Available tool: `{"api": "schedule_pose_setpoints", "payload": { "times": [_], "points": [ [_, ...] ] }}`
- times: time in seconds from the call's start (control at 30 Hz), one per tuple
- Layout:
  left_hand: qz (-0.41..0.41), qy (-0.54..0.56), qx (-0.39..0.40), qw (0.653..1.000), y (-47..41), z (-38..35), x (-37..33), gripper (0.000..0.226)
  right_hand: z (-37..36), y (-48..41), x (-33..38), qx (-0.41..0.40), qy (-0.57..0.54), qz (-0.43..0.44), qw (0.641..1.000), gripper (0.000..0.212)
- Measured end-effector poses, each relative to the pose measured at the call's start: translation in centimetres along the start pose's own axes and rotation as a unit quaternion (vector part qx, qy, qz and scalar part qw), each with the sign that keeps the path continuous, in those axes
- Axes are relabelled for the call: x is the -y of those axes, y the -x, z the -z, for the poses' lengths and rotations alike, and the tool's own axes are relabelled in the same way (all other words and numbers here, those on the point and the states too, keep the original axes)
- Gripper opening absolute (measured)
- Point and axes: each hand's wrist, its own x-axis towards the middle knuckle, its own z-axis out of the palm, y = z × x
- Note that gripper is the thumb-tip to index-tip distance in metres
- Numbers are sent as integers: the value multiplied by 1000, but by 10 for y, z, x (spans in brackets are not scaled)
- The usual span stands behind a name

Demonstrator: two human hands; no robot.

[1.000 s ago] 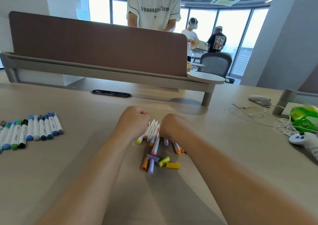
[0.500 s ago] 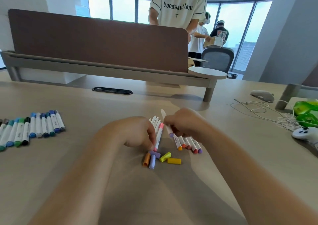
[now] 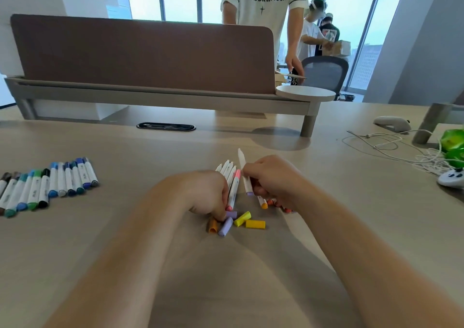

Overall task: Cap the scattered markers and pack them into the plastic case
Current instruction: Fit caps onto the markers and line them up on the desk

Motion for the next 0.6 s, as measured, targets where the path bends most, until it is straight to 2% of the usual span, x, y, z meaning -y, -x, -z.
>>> {"api": "schedule_pose_setpoints", "payload": {
  "times": [0.17, 0.3, 0.43, 0.6],
  "points": [
    [-2, 58, -8, 998, 3, 7, 11, 17, 1, 1, -1, 3, 1, 6, 1000, 23],
    [-5, 200, -66, 977, 5, 15, 26, 11, 4, 3, 2, 28, -8, 31, 999, 19],
    [-9, 395, -157, 905, -4, 11, 35, 21, 6, 5, 0, 55, -30, 57, 996, 12],
    [25, 508, -261, 820, -12, 9, 43, 17, 6, 6, 3, 73, 5, 82, 994, 7]
  ]
}}
